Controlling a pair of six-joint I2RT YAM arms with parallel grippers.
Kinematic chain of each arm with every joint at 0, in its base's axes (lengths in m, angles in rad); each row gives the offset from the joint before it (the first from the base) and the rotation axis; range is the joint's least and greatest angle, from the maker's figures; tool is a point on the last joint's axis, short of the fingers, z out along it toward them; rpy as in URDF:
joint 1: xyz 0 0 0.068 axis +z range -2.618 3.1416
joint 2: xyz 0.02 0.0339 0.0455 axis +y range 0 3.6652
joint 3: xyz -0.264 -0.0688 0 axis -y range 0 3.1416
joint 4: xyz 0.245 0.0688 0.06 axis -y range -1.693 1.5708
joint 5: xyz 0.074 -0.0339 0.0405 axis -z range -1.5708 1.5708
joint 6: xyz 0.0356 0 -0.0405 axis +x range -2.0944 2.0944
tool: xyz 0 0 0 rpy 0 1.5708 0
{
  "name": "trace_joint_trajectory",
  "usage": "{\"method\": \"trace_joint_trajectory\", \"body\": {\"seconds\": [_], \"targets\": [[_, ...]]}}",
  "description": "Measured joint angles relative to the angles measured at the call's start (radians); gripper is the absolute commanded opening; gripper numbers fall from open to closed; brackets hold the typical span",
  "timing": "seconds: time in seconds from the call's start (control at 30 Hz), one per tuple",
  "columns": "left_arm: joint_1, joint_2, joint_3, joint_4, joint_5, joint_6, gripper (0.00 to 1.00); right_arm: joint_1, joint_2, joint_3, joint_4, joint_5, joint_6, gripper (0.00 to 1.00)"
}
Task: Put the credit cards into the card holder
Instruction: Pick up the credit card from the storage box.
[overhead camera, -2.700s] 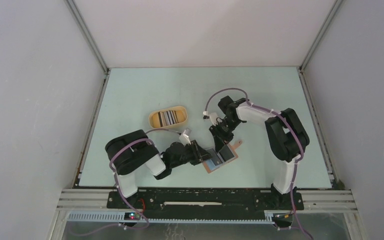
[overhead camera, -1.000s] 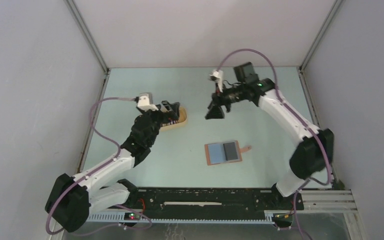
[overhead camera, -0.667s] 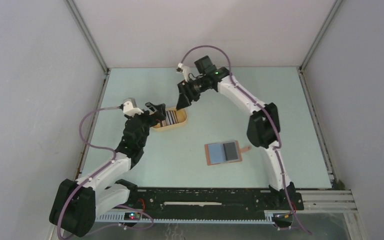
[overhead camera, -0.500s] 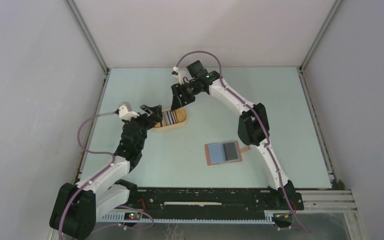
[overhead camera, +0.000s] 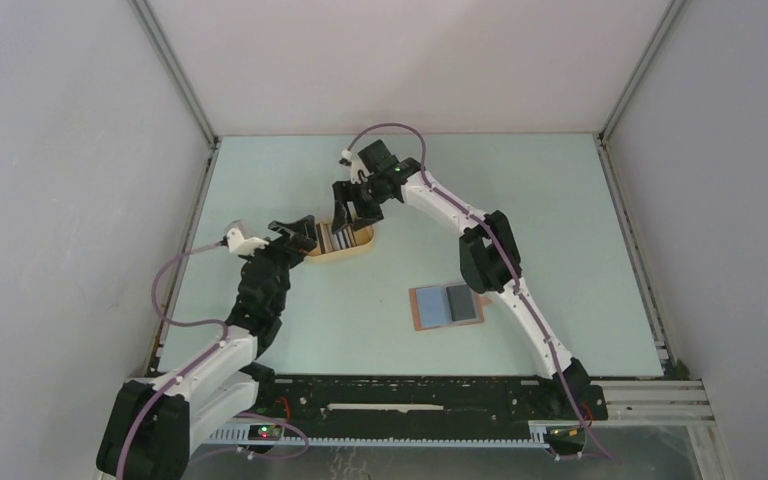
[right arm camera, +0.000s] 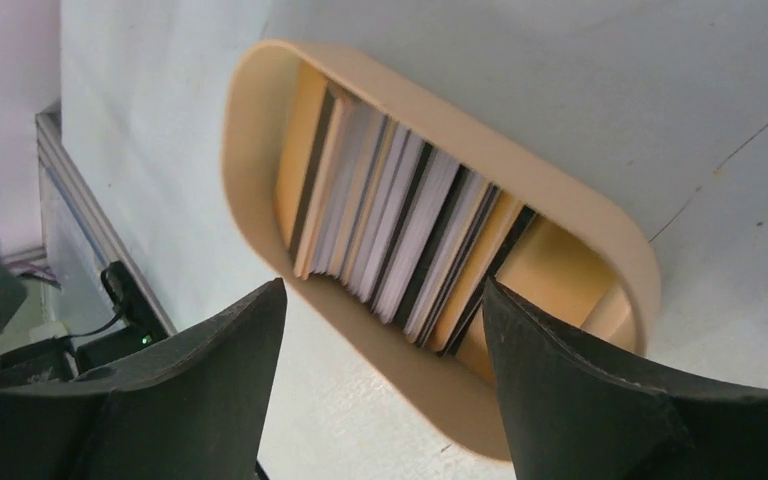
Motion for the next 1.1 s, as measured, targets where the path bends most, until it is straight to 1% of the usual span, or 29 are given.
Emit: {"method": "trace_joint_trajectory", "body": {"seconds": [0.17, 0.6, 0.9, 1.0, 1.1], "targets": [[0.000, -0.003, -0.003, 0.010, -0.004, -0.002, 1.00, 0.004, 0.034, 0.015, 0.001, 0.035, 0.019, 0.82], [0.000, -0.008, -0.006, 0.033, -0.005, -0.010, 1.00, 0.021, 0.040, 0.028, 0.008, 0.100, 0.062, 0.85], [0.000, -0.019, -0.025, 0.039, -0.006, -0.011, 1.00, 0.057, 0.043, 0.038, 0.009, 0.223, 0.143, 0.86], [0.000, -0.023, -0.028, 0.040, -0.006, -0.011, 1.00, 0.063, 0.043, 0.041, 0.008, 0.256, 0.173, 0.86], [0.000, -0.024, -0.029, 0.040, -0.006, -0.012, 1.00, 0.064, 0.043, 0.042, 0.008, 0.256, 0.203, 0.84]]}}
